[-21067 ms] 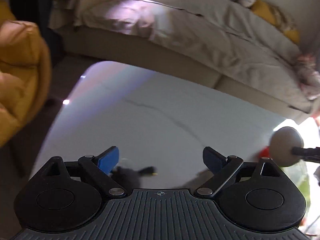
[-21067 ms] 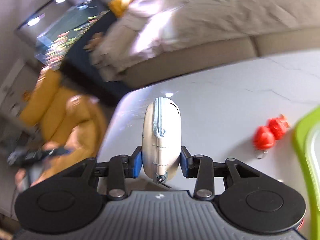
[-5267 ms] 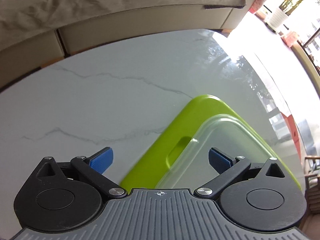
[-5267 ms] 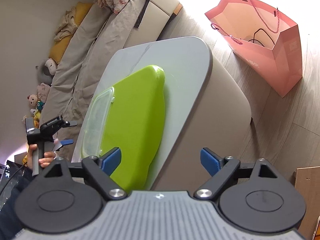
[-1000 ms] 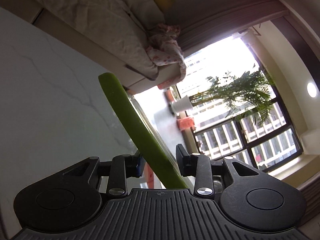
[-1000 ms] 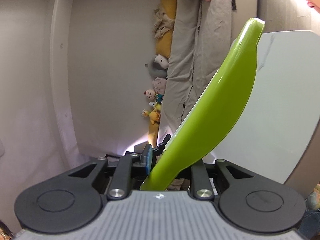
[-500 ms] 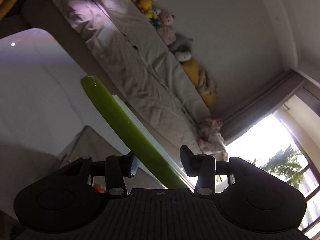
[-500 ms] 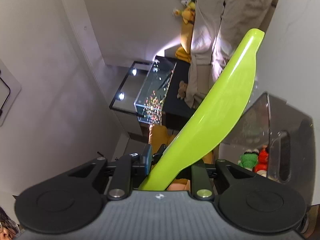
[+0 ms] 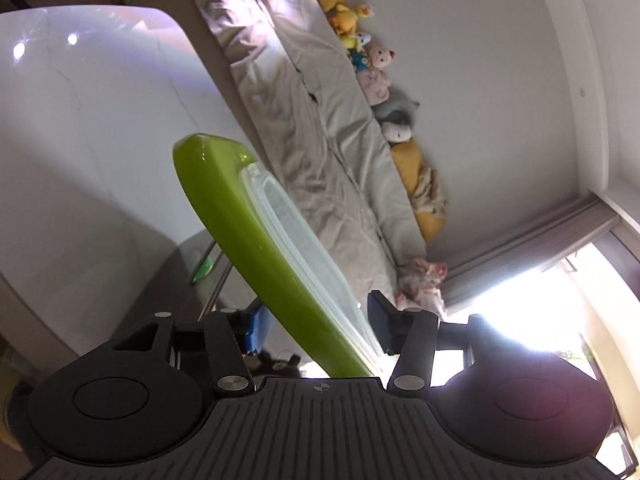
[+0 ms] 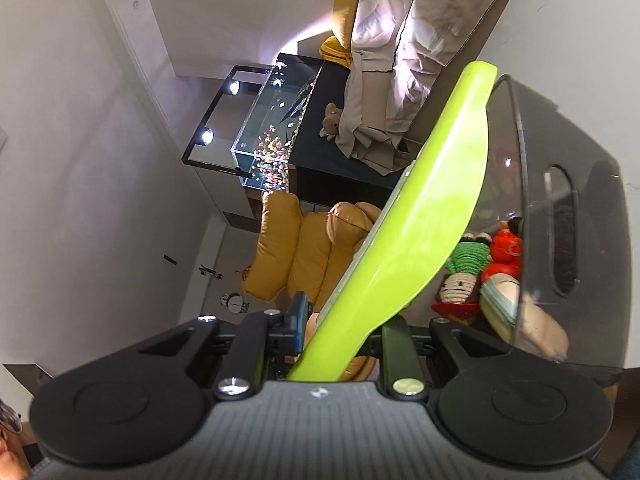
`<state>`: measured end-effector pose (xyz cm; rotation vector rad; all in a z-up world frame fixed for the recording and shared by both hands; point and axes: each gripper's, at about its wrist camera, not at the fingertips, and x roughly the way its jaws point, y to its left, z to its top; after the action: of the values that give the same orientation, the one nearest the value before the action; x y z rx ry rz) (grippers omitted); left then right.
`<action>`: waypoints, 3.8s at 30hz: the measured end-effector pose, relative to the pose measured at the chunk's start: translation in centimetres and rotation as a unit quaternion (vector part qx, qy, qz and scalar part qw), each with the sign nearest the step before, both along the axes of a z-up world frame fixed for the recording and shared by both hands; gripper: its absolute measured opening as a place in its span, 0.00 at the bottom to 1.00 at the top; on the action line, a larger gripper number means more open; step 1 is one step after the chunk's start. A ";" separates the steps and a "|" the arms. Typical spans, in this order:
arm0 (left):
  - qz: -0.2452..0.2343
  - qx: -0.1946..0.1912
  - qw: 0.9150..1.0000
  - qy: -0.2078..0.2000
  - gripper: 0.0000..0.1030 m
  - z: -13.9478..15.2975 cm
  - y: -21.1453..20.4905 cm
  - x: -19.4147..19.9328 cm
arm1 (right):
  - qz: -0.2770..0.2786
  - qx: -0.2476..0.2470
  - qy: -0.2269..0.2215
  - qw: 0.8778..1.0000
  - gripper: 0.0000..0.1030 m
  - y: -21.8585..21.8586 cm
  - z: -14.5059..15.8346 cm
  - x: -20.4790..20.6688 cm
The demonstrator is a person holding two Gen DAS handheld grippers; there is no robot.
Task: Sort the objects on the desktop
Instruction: 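Lift the green lid upright with the right tool while the left tool grasps its other edge, then carry the green lid over the clear box with both tools, then lower the green lid onto the clear box and open both tools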
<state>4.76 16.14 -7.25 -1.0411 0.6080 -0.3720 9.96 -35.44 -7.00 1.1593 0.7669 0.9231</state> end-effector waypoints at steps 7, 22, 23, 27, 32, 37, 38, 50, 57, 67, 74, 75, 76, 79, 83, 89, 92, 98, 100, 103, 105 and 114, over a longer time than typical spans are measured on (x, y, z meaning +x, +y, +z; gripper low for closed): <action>-0.016 0.045 0.999 0.004 0.73 -0.1 0.1 -2.8 | 0.004 -0.027 0.014 1.000 0.19 -1.8 -1.3 -1.2; -0.083 0.204 0.974 0.043 0.93 0.2 5.6 10.5 | 0.017 -0.060 0.032 0.998 0.59 -0.7 -1.2 -1.1; -0.100 0.181 0.977 0.047 0.94 -0.4 5.4 11.9 | 0.016 -0.058 0.039 0.997 0.60 -0.5 -1.1 -1.1; -0.160 0.127 0.978 0.035 0.94 -1.4 3.6 15.5 | 0.012 -0.073 0.064 0.995 0.62 0.0 -0.7 -1.2; -0.189 0.157 0.969 0.019 0.86 -1.0 1.9 17.0 | -0.049 -0.172 0.063 0.982 0.68 0.8 2.0 -1.1; -0.182 0.175 0.968 0.013 0.65 -1.4 1.9 16.6 | -0.069 -0.266 0.033 0.961 0.78 2.8 4.8 -1.9; -0.179 0.173 0.968 0.011 0.65 -1.4 2.0 16.4 | -0.075 -0.280 0.027 0.957 0.78 3.2 5.1 -2.1; -0.171 0.115 0.979 0.007 0.58 -1.4 3.6 16.3 | -0.307 -0.337 0.008 0.890 0.91 0.7 5.3 -7.2; -0.172 0.124 0.977 0.019 0.57 -0.7 3.1 16.4 | -0.256 -0.261 0.054 0.929 0.61 -2.5 1.1 -1.0; -0.178 0.169 0.969 0.025 0.62 0.6 3.1 13.4 | -0.225 -0.269 0.058 0.935 0.52 -1.6 1.0 -1.7; -0.178 0.203 0.962 0.030 0.68 1.1 1.6 11.9 | -0.226 -0.267 0.064 0.935 0.52 -2.2 1.1 -2.5; -0.176 0.207 0.962 0.032 0.70 1.2 1.4 12.2 | -0.228 -0.269 0.066 0.934 0.52 -2.1 0.9 -2.2; -0.175 0.210 0.961 0.035 0.70 1.2 1.2 12.5 | -0.227 -0.269 0.067 0.933 0.53 -2.1 0.8 -1.9; -0.169 0.211 0.962 0.048 0.75 1.3 1.2 13.2 | -0.228 -0.272 0.075 0.932 0.57 -1.9 0.6 -1.3; -0.124 0.216 0.967 0.056 0.86 2.6 3.1 11.9 | -0.284 -0.267 0.067 0.918 0.80 -2.8 1.8 -2.9; -0.044 0.235 0.971 0.016 0.91 8.3 3.9 5.1 | -0.319 -0.351 0.009 0.880 0.88 -1.0 7.4 -7.5; -0.036 0.270 0.962 0.028 0.94 10.2 1.3 1.3 | -0.300 -0.363 -0.036 0.881 0.96 1.7 9.8 -10.2; -0.076 0.335 0.938 0.037 0.97 11.5 -5.2 -5.8 | -0.222 -0.395 -0.080 0.888 1.00 8.0 11.6 -14.0; -0.082 0.359 0.928 0.055 1.00 11.2 -6.9 -7.4 | -0.195 -0.408 -0.080 0.889 1.00 9.9 11.6 -15.1; -0.094 0.411 0.903 0.085 1.00 10.3 -9.5 -9.1 | -0.174 -0.431 -0.060 0.883 1.00 12.3 11.3 -16.3; -0.102 0.436 0.889 0.091 1.00 9.5 -10.9 -9.8 | -0.176 -0.473 -0.051 0.862 1.00 14.1 10.9 -16.8; -0.051 0.512 0.853 0.090 1.00 7.4 -13.3 -11.9 | -0.202 -0.579 0.007 0.790 1.00 19.7 7.1 -17.9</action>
<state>-7.17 2.89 0.12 -0.0055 0.8864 -0.0007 -7.97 -15.70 0.09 0.1833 0.8398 -0.0267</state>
